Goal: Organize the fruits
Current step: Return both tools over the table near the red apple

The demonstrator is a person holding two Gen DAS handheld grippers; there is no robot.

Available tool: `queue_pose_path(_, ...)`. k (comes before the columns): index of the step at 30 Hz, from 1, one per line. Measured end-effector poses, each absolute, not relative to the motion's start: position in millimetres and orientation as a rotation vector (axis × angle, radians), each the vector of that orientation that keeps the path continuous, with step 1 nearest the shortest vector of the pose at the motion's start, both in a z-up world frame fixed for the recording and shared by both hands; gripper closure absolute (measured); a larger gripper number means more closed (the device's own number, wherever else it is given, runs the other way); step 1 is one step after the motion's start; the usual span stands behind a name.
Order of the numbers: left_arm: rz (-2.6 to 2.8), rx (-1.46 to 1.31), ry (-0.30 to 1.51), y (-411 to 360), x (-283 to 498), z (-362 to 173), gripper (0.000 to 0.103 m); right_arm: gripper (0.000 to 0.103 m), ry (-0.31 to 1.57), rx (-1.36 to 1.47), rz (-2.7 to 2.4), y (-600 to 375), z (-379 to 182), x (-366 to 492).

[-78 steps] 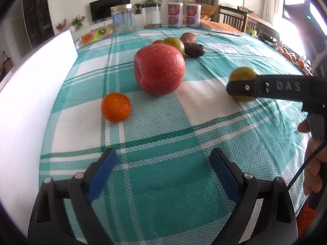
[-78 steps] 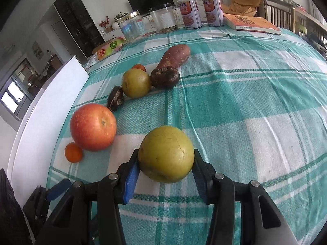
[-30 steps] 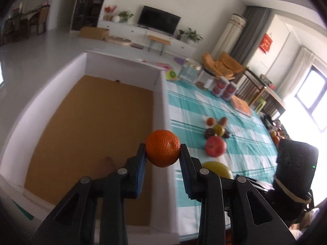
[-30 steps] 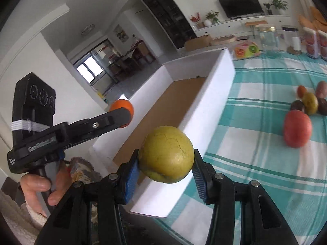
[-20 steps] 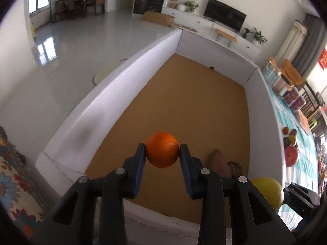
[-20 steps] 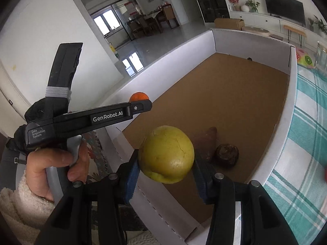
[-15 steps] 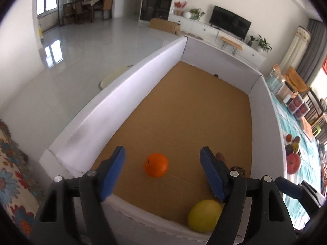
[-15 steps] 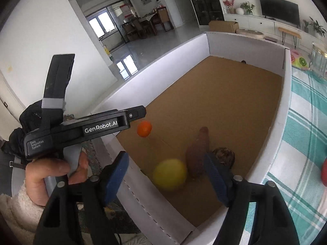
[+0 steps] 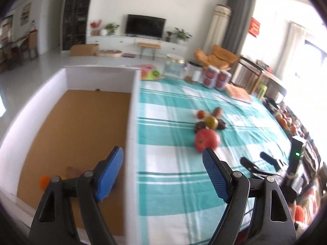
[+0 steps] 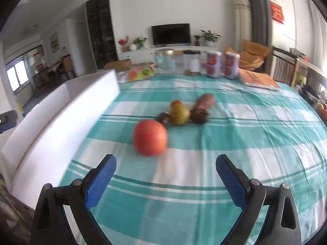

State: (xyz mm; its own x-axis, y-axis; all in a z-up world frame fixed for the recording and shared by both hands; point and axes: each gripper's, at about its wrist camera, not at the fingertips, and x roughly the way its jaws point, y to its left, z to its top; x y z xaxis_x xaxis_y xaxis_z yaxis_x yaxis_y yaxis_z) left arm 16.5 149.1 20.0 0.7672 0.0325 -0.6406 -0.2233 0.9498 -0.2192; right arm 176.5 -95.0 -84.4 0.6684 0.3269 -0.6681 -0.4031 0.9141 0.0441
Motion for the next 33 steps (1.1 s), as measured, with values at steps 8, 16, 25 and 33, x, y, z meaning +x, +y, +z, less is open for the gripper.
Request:
queue_pose_path(8, -0.043, -0.194, 0.900, 61.9, 83.4, -47.4, 0.021, 0.005, 0.812, 0.062, 0.201, -193.1, -108.3, 198.8)
queue_pose_path(16, 0.099, -0.097, 0.937, 63.5, 112.1, -103.5, 0.021, 0.005, 0.878, 0.039, 0.173, -190.1, -126.7, 206.7)
queue_pose_path(25, 0.110, -0.062, 0.904, 65.8, 119.9, -109.9, 0.017, 0.003, 0.892, 0.029, 0.181, -186.5, -129.3, 208.6)
queue_pose_path(33, 0.108, -0.056, 0.912, 64.6, 122.6, -111.2, 0.012, 0.001, 0.900, 0.025, 0.186, -183.8, -130.9, 209.0)
